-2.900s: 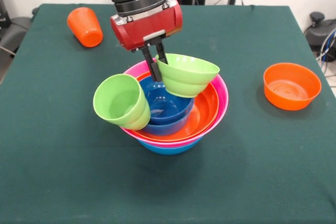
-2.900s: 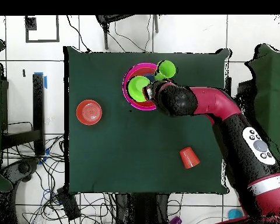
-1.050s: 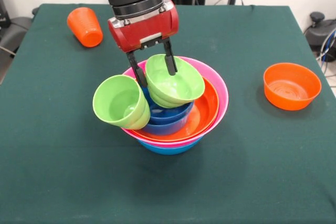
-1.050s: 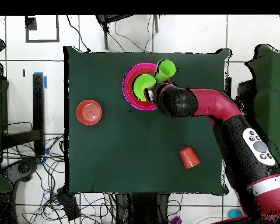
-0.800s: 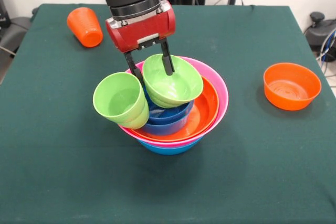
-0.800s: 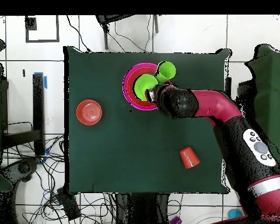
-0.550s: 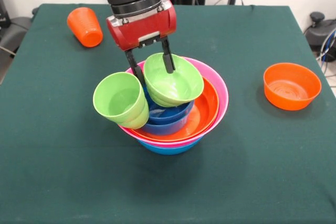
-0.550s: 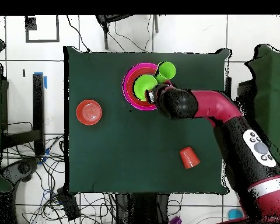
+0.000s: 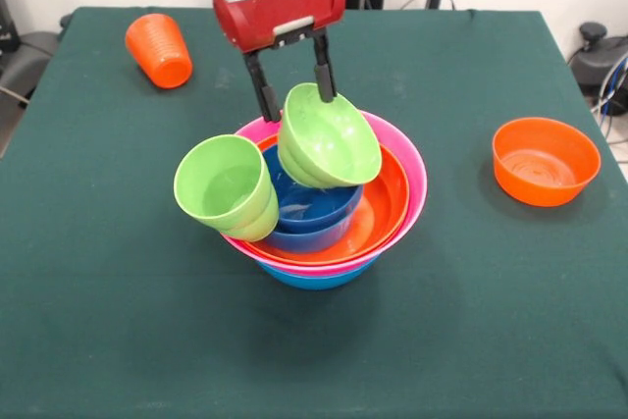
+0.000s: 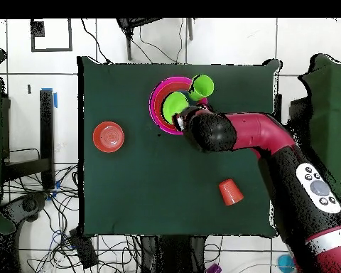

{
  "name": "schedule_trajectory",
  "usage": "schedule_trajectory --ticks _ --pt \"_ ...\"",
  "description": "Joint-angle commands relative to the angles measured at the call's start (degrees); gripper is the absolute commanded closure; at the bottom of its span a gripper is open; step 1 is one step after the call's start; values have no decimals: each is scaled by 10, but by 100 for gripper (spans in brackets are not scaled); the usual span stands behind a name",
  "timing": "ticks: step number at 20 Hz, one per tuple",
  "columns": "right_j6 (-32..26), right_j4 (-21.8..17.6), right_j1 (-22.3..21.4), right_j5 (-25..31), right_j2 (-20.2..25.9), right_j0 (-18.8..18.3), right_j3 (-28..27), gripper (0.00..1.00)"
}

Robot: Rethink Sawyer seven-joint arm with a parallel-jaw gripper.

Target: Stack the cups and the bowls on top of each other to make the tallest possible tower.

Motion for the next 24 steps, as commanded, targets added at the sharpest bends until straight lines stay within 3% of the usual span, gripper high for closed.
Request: schedule_trajectory --ticks 1,24 --pt "86 -9 -9 -39 -45 24 47 0" --pt "83 2 -21 -62 -65 40 52 0"
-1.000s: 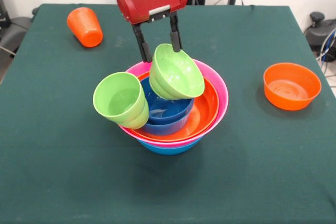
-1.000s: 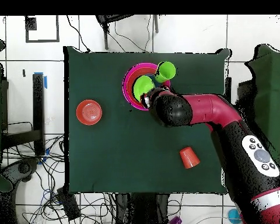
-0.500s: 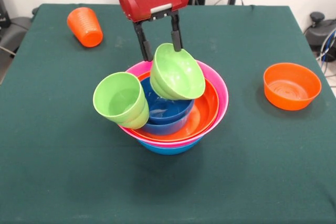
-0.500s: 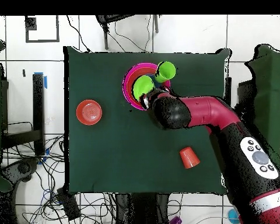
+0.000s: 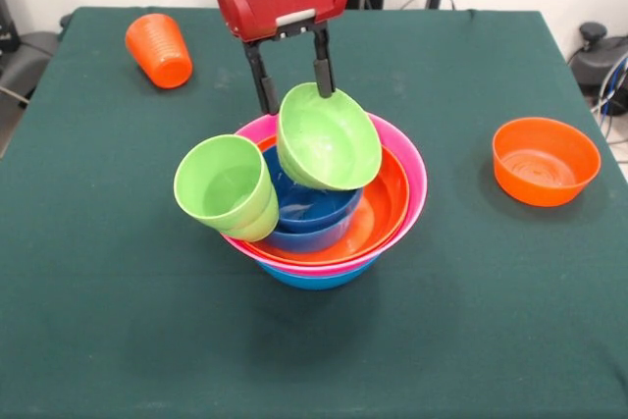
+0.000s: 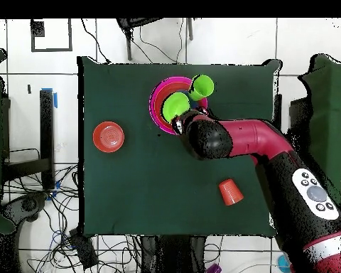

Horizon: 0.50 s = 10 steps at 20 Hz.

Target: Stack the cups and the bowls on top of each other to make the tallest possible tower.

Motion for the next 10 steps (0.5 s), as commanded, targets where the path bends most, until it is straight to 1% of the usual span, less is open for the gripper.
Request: schedule_trajectory --ticks 1,4,7,8,9,10 --pt "80 2 -1 -19 -35 24 29 0" --pt "82 7 -15 -16 -32 22 39 0" --pt "71 43 -86 27 -9 -2 86 0" --pt "68 55 -103 38 -5 -7 97 0" --pt "65 74 -128 54 1 -14 111 0" --pt "62 84 -139 60 3 -17 117 0"
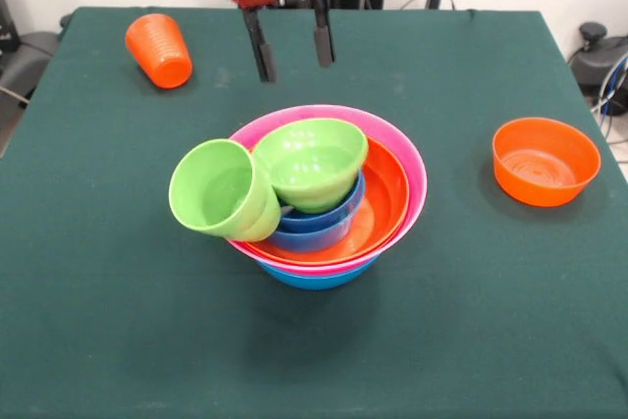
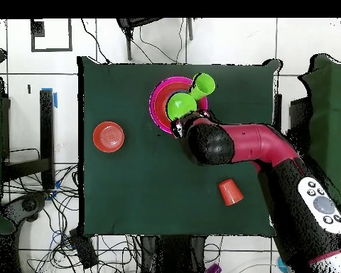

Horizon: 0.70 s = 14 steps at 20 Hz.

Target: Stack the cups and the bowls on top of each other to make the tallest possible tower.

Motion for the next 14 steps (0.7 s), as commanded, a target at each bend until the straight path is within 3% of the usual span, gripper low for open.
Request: schedule_trajectory --ticks 1,7,14 --pt "58 53 -97 67 3 -11 81 0" --pt "40 75 -128 80 -11 -6 93 0" --pt "37 70 -125 66 -22 -1 94 0"
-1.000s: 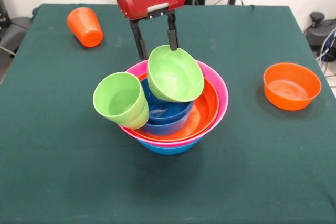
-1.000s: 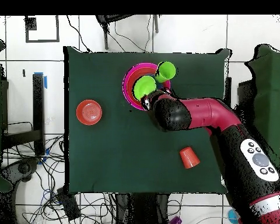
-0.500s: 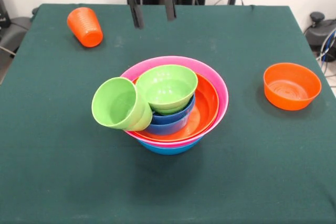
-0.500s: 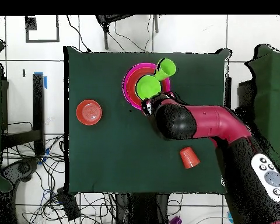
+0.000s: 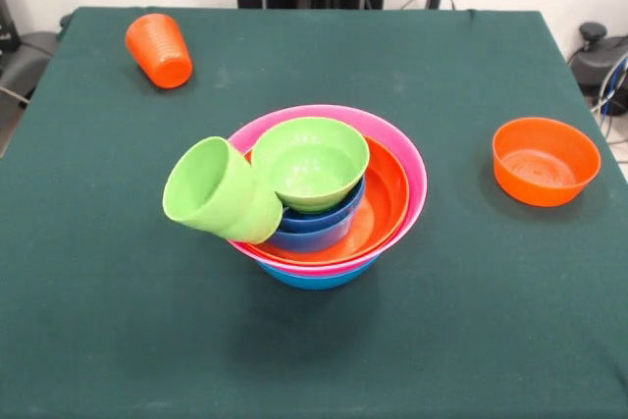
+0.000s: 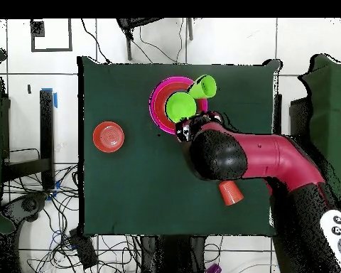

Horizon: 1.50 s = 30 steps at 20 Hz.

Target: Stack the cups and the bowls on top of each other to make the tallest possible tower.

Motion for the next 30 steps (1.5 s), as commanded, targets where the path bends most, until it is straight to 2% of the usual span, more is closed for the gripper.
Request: schedule_trajectory --ticks 1,5,10,26,30 --pt "36 2 -3 57 -22 14 44 0" --pt "34 3 -6 59 -22 12 46 0" --pt "27 24 -38 84 -16 4 56 0" --pt "24 8 -29 80 -29 14 47 0" --pt "16 10 -35 95 -28 12 43 0"
